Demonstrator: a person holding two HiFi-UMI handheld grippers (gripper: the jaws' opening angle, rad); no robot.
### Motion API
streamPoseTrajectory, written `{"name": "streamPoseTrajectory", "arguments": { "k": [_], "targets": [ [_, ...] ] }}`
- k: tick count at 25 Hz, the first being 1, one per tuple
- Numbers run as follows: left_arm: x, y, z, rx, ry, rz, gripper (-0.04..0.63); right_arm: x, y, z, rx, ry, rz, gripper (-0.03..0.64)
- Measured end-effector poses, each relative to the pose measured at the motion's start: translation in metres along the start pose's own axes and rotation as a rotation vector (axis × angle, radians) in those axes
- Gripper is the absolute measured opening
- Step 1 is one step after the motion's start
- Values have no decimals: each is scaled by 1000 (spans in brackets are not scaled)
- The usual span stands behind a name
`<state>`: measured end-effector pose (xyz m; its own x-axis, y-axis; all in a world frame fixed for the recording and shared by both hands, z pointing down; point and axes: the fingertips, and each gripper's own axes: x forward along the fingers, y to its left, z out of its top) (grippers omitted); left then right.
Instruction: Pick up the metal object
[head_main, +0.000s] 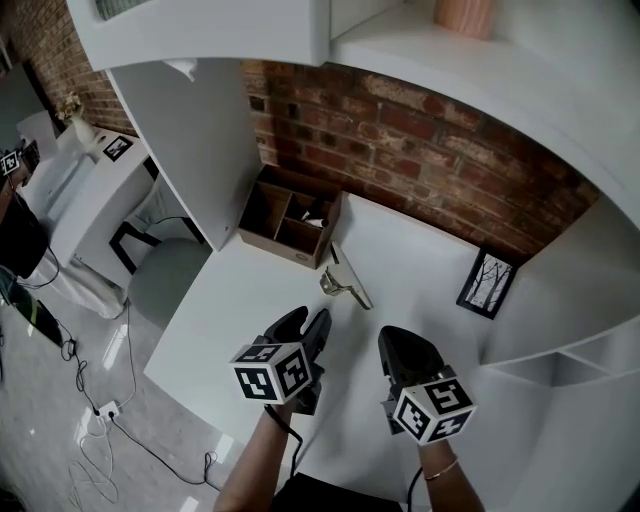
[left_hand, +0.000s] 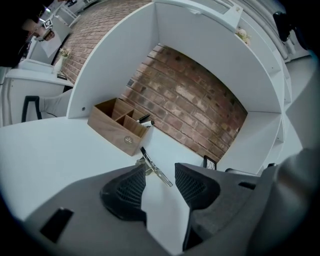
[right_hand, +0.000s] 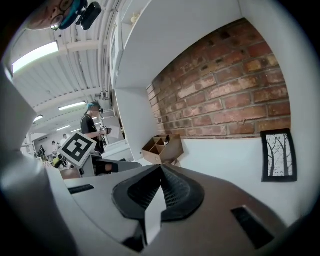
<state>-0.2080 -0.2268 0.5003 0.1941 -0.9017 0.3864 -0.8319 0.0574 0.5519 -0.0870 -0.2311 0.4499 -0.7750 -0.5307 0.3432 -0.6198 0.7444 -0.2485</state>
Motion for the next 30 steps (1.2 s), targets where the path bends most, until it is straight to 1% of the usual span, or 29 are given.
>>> {"name": "streamPoseTrajectory", "arguments": {
  "k": [5, 11, 16, 19, 26, 30],
  "targets": [
    [27, 8, -4, -80, 11, 10, 167, 18, -17, -7, 22, 24, -5, 5],
    [63, 21, -6, -96, 49, 40, 166, 37, -35, -11, 25, 49, -4, 5],
    [85, 25, -10, -136, 79, 32, 166, 49, -46, -14, 28, 65, 1, 5],
    [95, 25, -9, -144, 86, 39, 163, 54, -51, -18, 33, 77, -2, 5],
    [109, 26, -10, -160, 133, 60, 136, 56, -55, -21, 45, 88, -8, 5],
    [113, 27, -10, -171, 139, 79, 74, 52, -57, -21, 49, 90, -14, 5]
  ]
}}
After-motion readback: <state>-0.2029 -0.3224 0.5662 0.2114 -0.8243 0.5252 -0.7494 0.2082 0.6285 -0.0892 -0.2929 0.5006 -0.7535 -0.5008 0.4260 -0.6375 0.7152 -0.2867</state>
